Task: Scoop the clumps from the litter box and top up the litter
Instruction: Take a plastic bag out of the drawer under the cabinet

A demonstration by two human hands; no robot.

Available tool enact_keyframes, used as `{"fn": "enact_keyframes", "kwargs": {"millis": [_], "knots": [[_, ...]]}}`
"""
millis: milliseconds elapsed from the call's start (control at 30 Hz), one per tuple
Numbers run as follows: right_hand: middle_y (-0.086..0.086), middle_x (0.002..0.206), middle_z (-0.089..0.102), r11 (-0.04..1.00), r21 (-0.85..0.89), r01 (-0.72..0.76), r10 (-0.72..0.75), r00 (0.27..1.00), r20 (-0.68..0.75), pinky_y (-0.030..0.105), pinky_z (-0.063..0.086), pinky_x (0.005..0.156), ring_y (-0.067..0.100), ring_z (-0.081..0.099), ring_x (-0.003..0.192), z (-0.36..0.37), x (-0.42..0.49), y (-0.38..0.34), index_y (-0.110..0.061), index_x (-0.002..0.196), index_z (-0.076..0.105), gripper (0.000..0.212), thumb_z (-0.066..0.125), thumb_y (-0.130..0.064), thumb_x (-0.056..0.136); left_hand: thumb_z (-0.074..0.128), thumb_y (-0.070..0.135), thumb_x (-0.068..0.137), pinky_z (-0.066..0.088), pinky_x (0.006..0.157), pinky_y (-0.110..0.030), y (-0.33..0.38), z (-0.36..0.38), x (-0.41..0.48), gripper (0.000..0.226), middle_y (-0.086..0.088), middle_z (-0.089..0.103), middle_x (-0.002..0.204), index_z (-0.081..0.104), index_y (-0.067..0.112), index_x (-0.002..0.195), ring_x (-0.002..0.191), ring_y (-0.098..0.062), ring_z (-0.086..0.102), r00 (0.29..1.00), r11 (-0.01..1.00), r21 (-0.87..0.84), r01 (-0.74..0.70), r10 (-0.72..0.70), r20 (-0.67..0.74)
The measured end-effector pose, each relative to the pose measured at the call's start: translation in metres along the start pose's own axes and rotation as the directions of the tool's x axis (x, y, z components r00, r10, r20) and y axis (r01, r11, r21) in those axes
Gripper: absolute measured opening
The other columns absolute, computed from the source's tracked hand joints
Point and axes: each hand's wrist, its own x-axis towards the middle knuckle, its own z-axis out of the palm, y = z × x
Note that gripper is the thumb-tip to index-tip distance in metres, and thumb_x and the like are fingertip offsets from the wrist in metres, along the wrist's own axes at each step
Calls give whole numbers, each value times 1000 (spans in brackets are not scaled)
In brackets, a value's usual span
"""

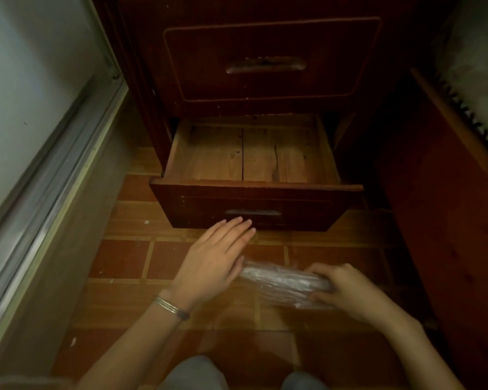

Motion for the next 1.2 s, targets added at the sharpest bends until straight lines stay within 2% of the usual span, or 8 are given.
{"fn": "enact_keyframes", "kwargs": {"millis": [233,433,600,767,900,1033,1200], "knots": [[-11,102,65,999,0,-52,52,998,27,29,50,81,5,61,93,12,8,2,-41,109,54,34,67,-26,81,38,27,93,20,114,-37,8,16,19,52,-4,35,148,37,10,142,140,-17,26,998,999,40,-18,20,-52],[-12,94,63,997,30,-68,67,997,30,19,46,73,3,60,87,17,8,3,-34,111,56,34,68,-24,81,37,31,92,19,114,-36,7,26,29,55,-5,38,147,35,9,142,137,-19,31,999,998,56,8,-6,-33],[-18,91,59,999,45,-19,18,1000,18,8,38,65,-3,55,81,20,11,0,-35,111,56,34,68,-24,81,45,27,90,22,112,-33,6,29,36,52,-3,50,137,41,11,139,126,-17,41,991,1000,12,14,-12,-130],[-11,100,65,998,46,-30,30,1000,7,21,47,76,4,60,89,19,16,-1,-35,112,55,34,67,-26,82,53,23,87,30,107,-34,10,32,42,50,-1,56,127,46,13,136,116,-15,46,974,997,-40,62,-70,-217],[-10,98,65,998,61,-34,35,999,-9,24,49,76,5,61,87,17,18,1,-36,112,55,33,67,-25,82,54,23,84,28,106,-32,9,33,46,50,0,55,127,49,13,133,115,-14,46,967,998,-39,56,-64,-248],[-15,93,61,996,89,-22,25,999,-26,16,46,69,-5,56,75,13,21,4,-36,111,55,33,67,-23,83,52,26,86,30,104,-31,4,32,58,48,0,55,127,50,13,132,113,-15,48,967,998,-31,58,-64,-245],[-13,102,59,994,96,-48,53,997,-51,18,50,73,1,59,85,-1,27,3,-35,120,49,43,66,-22,83,51,25,86,27,104,-31,-9,33,67,51,1,53,130,45,15,136,115,-14,45,978,999,32,36,-29,-207]]}}
